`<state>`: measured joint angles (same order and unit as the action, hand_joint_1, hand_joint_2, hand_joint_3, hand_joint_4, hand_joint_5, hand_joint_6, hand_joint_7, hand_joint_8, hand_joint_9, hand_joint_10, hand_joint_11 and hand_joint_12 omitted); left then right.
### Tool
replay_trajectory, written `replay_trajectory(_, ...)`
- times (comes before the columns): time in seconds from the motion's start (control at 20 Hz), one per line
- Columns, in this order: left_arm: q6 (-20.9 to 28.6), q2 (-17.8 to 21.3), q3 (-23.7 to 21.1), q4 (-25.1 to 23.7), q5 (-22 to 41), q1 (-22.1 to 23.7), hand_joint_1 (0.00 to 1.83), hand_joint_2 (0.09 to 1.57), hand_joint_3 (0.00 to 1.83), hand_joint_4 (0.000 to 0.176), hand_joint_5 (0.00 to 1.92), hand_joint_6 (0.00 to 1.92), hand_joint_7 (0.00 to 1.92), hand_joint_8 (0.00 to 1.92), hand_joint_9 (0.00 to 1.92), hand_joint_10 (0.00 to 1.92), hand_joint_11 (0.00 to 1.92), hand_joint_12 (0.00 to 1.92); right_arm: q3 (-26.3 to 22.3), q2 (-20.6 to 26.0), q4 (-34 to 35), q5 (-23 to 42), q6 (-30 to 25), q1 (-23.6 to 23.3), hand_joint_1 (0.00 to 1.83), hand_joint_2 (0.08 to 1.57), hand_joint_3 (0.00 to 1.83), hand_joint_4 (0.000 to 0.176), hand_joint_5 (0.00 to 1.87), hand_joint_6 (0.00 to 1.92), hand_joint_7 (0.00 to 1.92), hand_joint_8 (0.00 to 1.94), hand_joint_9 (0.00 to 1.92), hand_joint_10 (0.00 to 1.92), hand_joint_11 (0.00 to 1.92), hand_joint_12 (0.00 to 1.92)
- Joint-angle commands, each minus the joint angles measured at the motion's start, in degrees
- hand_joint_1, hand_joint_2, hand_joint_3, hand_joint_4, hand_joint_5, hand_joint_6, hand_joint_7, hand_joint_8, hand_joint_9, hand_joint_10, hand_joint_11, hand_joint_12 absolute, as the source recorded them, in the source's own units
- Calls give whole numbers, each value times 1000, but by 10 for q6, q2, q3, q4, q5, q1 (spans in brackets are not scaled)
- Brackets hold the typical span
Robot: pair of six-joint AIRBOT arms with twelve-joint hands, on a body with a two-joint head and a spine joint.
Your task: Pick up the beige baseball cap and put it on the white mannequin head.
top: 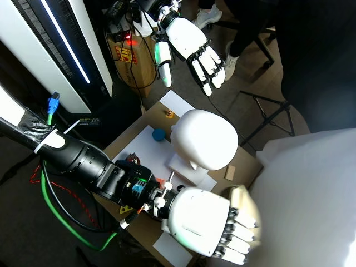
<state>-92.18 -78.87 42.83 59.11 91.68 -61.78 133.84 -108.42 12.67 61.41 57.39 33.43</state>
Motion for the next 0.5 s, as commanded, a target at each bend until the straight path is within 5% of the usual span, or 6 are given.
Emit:
replay_trajectory(0.0, 5, 3, -1, -41, 54, 3, 0, 1135, 0, 121, 177, 0, 115, 0, 105, 0, 0, 403, 4, 1, 5, 113, 1, -8, 1350, 1195, 0, 0, 799, 1144, 783, 1264, 799, 1508, 775, 1557)
replay_trajectory(0.45, -8, 10, -21, -42, 67, 10, 0, 1136, 0, 121, 190, 2, 116, 0, 100, 0, 0, 399, -69, -3, -38, 272, 78, -14, 1350, 1196, 0, 0, 780, 1167, 787, 1258, 807, 1497, 787, 1562)
